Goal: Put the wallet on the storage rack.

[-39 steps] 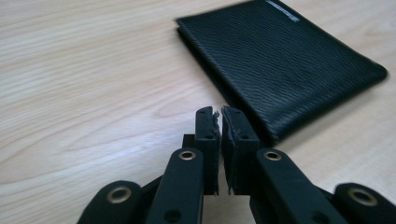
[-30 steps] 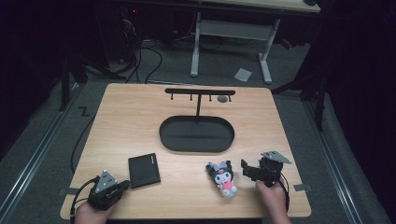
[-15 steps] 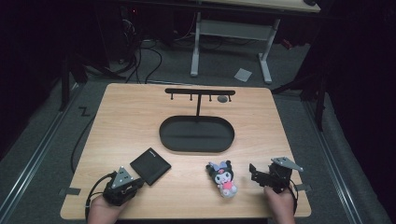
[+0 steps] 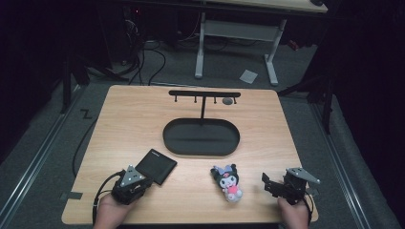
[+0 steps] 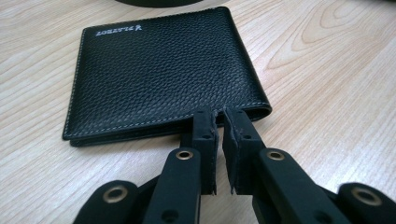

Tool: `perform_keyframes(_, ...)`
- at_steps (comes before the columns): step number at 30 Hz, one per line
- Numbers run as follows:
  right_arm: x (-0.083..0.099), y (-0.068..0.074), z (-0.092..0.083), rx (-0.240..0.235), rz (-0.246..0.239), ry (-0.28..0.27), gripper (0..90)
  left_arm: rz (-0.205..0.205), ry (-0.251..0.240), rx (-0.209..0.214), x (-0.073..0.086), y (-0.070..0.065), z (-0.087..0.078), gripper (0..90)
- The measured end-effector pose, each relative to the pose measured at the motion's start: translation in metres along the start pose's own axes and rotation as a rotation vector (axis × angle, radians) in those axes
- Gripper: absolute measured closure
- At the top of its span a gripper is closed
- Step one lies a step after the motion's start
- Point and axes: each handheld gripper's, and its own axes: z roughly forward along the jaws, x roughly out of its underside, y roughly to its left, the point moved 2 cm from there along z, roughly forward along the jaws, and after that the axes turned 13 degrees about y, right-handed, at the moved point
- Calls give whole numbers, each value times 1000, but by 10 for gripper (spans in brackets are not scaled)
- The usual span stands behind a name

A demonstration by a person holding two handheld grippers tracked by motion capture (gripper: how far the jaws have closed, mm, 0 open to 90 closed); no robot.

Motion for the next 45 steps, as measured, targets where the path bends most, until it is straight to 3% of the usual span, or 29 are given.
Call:
perform_keyframes(3,-1,2,1,-9,-8,-2,7,-14,-17,3,2,2,-4,821)
perform_keyframes(4,-3,4,3,-30,-13,1,7,-32,-44,9,3,3,-9,815)
perform_keyframes(8,-6,6,7,-60,-1,0,7,-33,-79,-4,5,3,-15,763)
perform_keyframes(13,-7,8,11,-74,-3,6,7,-32,-99,-42,4,0,-16,619)
perform_keyframes(16,-6,8,11,-75,0,12,7,-39,-162,-27,-6,-5,-21,516)
perform_keyframes(18,-6,7,11,-72,2,10,7,-30,-172,-30,-11,-7,-22,470)
perform_keyframes(19,-6,7,11,-71,4,9,8,-14,-194,-67,-23,-11,-22,442)
perform_keyframes(20,-6,7,11,-71,4,9,8,-14,-194,-67,-23,-11,-22,431)
perform_keyframes(21,-5,6,11,-72,1,8,9,3,-210,-70,-36,-14,-22,429)
perform_keyframes(24,-4,7,10,-73,7,15,9,29,-203,-60,-49,-19,-15,475)
perform_keyframes(28,-3,7,10,-74,1,12,9,26,-172,-90,-42,-22,4,407)
perform_keyframes(31,-2,6,12,-74,3,19,15,57,-126,-123,-38,-21,8,401)
perform_keyframes(34,-1,7,14,-72,-4,28,15,43,-121,-97,-36,-22,11,410)
perform_keyframes(36,-1,8,14,-70,-2,30,16,85,-90,-126,-37,-27,17,407)
perform_keyframes(45,-3,12,15,-76,-24,28,16,120,-32,-177,-39,-28,30,421)
